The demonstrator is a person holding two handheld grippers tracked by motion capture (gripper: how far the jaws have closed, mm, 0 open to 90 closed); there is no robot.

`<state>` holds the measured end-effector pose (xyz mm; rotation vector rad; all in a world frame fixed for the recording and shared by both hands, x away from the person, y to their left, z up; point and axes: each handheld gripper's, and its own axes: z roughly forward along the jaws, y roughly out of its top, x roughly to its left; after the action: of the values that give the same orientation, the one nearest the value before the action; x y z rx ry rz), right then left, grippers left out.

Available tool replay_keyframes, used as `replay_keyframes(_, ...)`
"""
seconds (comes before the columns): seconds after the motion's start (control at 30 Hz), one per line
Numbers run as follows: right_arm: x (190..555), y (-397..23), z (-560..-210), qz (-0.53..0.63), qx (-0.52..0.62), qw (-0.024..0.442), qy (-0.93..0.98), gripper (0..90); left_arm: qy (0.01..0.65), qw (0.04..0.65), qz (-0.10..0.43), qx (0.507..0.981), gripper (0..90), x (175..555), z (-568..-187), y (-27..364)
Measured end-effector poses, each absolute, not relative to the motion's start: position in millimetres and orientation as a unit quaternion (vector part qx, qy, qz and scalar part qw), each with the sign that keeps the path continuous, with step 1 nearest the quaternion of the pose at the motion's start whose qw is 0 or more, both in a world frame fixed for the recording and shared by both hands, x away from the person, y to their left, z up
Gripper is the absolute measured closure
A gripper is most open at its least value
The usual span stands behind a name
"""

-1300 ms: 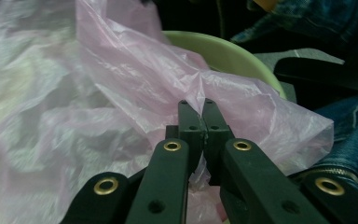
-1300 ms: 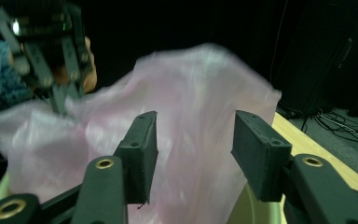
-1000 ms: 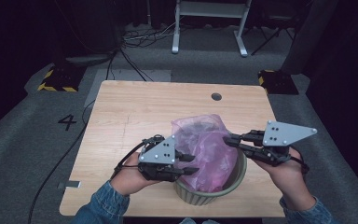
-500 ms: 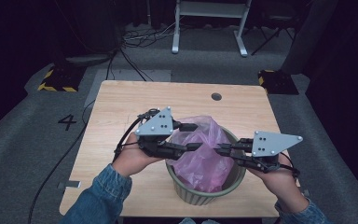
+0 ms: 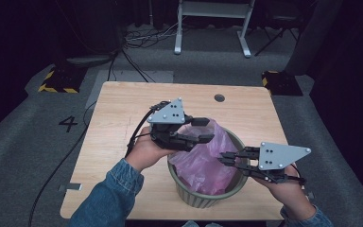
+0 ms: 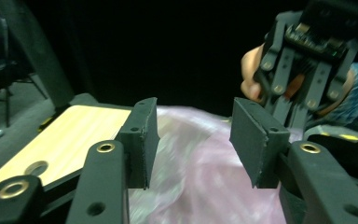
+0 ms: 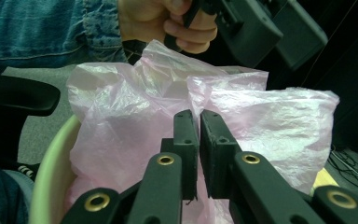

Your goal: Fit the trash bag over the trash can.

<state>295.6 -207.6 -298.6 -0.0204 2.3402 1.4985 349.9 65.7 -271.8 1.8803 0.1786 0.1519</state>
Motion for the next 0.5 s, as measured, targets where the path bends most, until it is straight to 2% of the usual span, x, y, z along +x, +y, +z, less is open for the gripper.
replay_keyframes(0.13, 295.4, -208.3, -298.4, 0.534, -0.006, 0.188, 0.824, 84.3, 0.074, 0.551, 0.028, 0.831, 53.3, 353.4, -282.3, 55.0)
replay_keyframes(0.3, 297.1, -214.1, -298.5, 0.537, 0.016, 0.203, 0.819, 87.1, 0.075, 0.54, -0.008, 0.838, 55.4, 356.6, -294.5, 57.6)
replay_keyframes(0.5, 298.1, -217.9, -299.6, 0.547, 0.03, 0.214, 0.809, 89.7, 0.055, 0.528, -0.028, 0.847, 56.3, 351.8, -299.2, 55.5)
